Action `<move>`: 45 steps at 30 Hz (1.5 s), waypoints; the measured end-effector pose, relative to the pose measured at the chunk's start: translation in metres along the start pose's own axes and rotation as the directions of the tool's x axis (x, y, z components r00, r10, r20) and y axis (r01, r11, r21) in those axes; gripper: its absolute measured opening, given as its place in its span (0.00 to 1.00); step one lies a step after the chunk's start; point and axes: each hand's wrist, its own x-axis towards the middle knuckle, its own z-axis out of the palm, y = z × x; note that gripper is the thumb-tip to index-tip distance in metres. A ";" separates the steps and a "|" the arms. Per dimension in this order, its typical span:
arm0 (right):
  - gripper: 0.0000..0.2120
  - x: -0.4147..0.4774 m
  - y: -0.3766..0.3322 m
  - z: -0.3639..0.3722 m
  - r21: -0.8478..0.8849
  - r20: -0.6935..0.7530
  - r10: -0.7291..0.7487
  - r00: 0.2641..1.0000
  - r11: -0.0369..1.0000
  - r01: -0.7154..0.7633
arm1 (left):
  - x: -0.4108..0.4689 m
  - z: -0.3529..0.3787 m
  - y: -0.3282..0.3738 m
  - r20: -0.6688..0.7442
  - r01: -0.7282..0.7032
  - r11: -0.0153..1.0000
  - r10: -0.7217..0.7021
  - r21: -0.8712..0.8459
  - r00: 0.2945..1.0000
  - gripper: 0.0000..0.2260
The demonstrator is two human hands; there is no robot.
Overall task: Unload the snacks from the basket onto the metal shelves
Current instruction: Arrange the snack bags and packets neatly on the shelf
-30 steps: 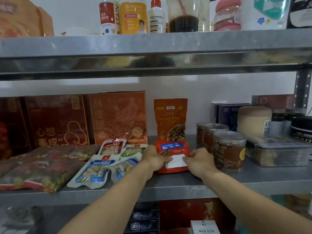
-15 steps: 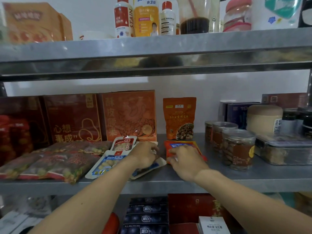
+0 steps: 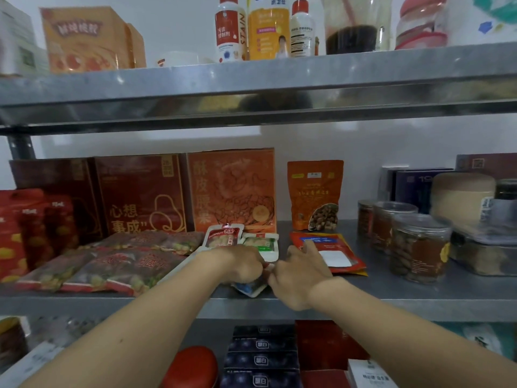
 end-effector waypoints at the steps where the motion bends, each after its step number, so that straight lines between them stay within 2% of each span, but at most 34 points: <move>1: 0.15 0.002 0.001 0.000 -0.021 0.012 0.000 1.000 1.000 0.000 | 0.000 -0.001 -0.002 0.000 -0.006 1.000 0.006 0.006 1.000 0.17; 4: 0.16 0.011 0.005 0.006 -0.081 0.079 0.002 0.997 0.997 0.004 | -0.001 0.006 -0.012 -0.025 -0.066 0.998 0.066 -0.002 0.997 0.18; 7: 0.16 0.019 0.007 0.013 -0.118 0.113 0.010 0.994 0.993 0.004 | 0.003 0.019 -0.022 -0.170 -0.128 0.992 0.124 -0.014 0.978 0.20; 12: 0.16 0.032 0.007 0.018 -0.073 0.084 0.070 0.994 0.995 -0.064 | 0.011 0.027 -0.026 -0.245 -0.086 0.996 0.075 -0.035 0.967 0.20; 15: 0.16 0.039 0.005 0.018 -0.046 0.065 0.095 0.993 0.995 -0.092 | 0.015 0.029 -0.026 -0.266 -0.087 0.986 0.046 -0.145 0.963 0.21; 17: 0.15 0.042 0.004 0.017 -0.025 0.052 0.093 0.994 0.995 -0.092 | 0.017 0.029 -0.027 -0.277 -0.081 0.974 0.019 -0.213 0.961 0.21; 20: 0.15 0.044 0.004 0.016 0.042 0.036 0.090 0.995 0.995 -0.092 | 0.017 0.028 -0.027 -0.303 -0.080 0.973 0.010 -0.218 0.953 0.20; 23: 0.13 0.040 0.003 0.012 0.150 -0.049 0.096 0.994 0.985 -0.088 | 0.014 0.025 -0.028 -0.360 -0.115 0.958 0.012 -0.264 0.933 0.15; 27: 0.13 0.024 0.004 -0.002 0.253 -0.140 0.089 0.986 0.966 -0.051 | 0.009 0.018 -0.026 -0.425 -0.166 0.948 0.037 -0.271 0.905 0.20; 28: 0.14 0.020 0.005 -0.006 0.260 -0.149 0.091 0.985 0.964 -0.050 | 0.008 0.016 -0.024 -0.432 -0.178 0.949 0.051 -0.259 0.900 0.19; 30: 0.17 0.009 0.011 -0.015 0.259 -0.158 0.107 0.982 0.964 -0.063 | 0.005 0.013 -0.014 -0.440 -0.206 0.947 0.081 -0.245 0.894 0.15; 33: 0.21 -0.012 0.026 -0.027 0.267 -0.148 0.149 0.978 0.958 -0.106 | 0.002 0.007 0.009 -0.458 -0.253 0.940 0.125 -0.230 0.880 0.18; 35: 0.20 -0.024 0.042 -0.032 0.294 -0.147 0.174 0.974 0.947 -0.125 | 0.002 0.004 0.029 -0.468 -0.272 0.937 0.143 -0.220 0.872 0.21; 38: 0.19 -0.041 0.073 -0.037 0.330 -0.153 0.225 0.962 0.930 -0.165 | 0.007 0.001 0.063 -0.476 -0.284 0.939 0.163 -0.194 0.864 0.18; 41: 0.18 -0.057 0.110 -0.040 0.333 -0.150 0.268 0.952 0.920 -0.206 | 0.019 -0.006 0.094 -0.471 -0.270 0.948 0.162 -0.171 0.867 0.21; 45: 0.22 -0.059 0.165 -0.036 0.349 -0.149 0.326 0.934 0.901 -0.259 | 0.036 -0.020 0.131 -0.512 -0.316 0.924 0.168 -0.217 0.843 0.20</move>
